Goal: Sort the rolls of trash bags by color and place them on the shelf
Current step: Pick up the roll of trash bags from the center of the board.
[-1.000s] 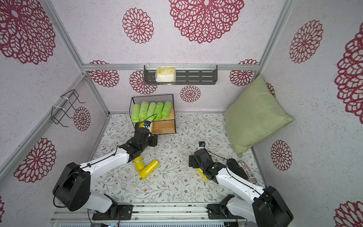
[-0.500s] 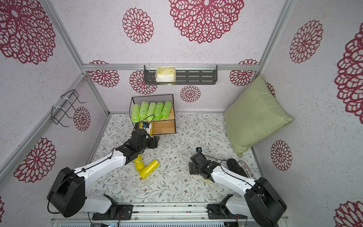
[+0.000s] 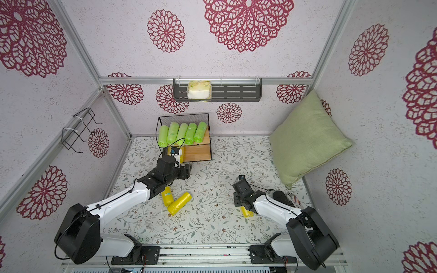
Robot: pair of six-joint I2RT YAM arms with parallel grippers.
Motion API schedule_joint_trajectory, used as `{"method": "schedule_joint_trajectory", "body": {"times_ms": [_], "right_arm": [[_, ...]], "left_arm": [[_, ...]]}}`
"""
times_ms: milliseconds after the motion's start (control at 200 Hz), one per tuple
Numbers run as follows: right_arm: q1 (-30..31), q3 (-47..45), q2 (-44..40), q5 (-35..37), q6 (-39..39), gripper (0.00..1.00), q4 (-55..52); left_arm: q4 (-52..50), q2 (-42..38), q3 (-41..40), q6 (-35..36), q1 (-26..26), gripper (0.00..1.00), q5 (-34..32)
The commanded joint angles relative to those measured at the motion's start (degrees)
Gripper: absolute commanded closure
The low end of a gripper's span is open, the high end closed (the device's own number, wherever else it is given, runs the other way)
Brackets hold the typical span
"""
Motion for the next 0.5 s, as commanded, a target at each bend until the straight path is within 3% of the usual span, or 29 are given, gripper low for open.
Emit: {"method": "schedule_joint_trajectory", "body": {"times_ms": [0,155,265,375,495], "right_arm": [[-3.3,-0.6,-1.08,-6.95,-0.41,0.57,6.26],[-5.92,-1.89,-6.27,-13.96,5.42,0.64,17.87],[-5.88,-3.94,-10.01,-17.3,15.56,0.64,31.03],[-5.36,-6.34,-11.84,-16.41,25.89,0.63,45.74],[-3.53,-5.76,-11.32,-12.44,31.39,0.63,55.09]], "left_arm": [[-0.73,-1.35,-0.36,-0.67,-0.03,0.28,0.47],[1.55,-3.85,-1.79,-3.56,-0.04,0.24,3.16],[7.88,-5.74,-4.26,-9.16,-0.01,0.18,10.72],[18.28,-5.59,-6.7,-17.8,-0.34,0.16,21.23],[29.49,-3.6,-7.67,-24.8,-2.67,0.15,28.7]]}}
